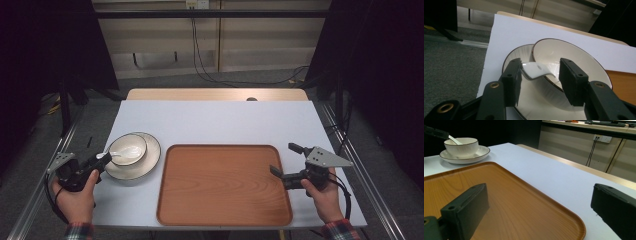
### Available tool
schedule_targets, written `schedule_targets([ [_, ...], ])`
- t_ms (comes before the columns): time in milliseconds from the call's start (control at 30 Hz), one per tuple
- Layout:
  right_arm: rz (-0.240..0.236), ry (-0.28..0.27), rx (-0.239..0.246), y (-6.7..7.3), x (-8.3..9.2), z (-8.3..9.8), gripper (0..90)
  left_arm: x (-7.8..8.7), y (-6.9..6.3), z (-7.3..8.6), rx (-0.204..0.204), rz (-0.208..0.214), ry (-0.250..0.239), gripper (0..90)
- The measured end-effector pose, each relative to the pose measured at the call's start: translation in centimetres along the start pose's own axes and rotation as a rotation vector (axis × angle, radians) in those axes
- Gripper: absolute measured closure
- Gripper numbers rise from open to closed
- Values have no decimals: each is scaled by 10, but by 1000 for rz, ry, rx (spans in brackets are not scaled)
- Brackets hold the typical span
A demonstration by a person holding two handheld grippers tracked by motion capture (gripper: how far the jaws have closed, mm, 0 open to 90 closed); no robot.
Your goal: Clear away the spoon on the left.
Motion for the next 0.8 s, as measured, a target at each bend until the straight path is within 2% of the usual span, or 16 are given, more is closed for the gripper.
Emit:
schedule_targets([
  [233,7,0,-4,-1,1,0,12,0,-2,0,22,16,-4,609],
  [300,21,-4,-2,-2,1,0,12,1,-2,0,20,16,-5,615],
  [367,22,-4,-1,-2,1,-1,12,1,-2,3,19,19,11,613],
  [400,22,-5,0,-2,1,-1,12,0,-3,3,31,17,0,602],
  [433,22,-5,0,-2,1,-1,12,1,-2,5,27,19,9,588],
  [533,22,-7,-3,-2,1,-1,12,2,-4,7,52,29,7,558],
  [600,19,-4,-5,-2,1,-1,12,3,-4,8,52,28,7,551],
  [633,10,-5,-3,-1,1,-1,12,4,-4,10,53,36,20,556],
  [667,4,-4,-2,-1,1,-1,12,3,-4,10,58,27,16,562],
  [800,22,-13,-11,-3,-1,-2,13,4,-6,12,66,40,24,585],
])
Point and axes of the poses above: each handheld gripper's, and its own axes: x roughly backward along the jaws, z roughly out of its underside, y roughly to its left, the point moved 10 cm from there along -x, roughly forward along the jaws, and after that the axes turned 9 degrees about x, right-handed, at the moved point
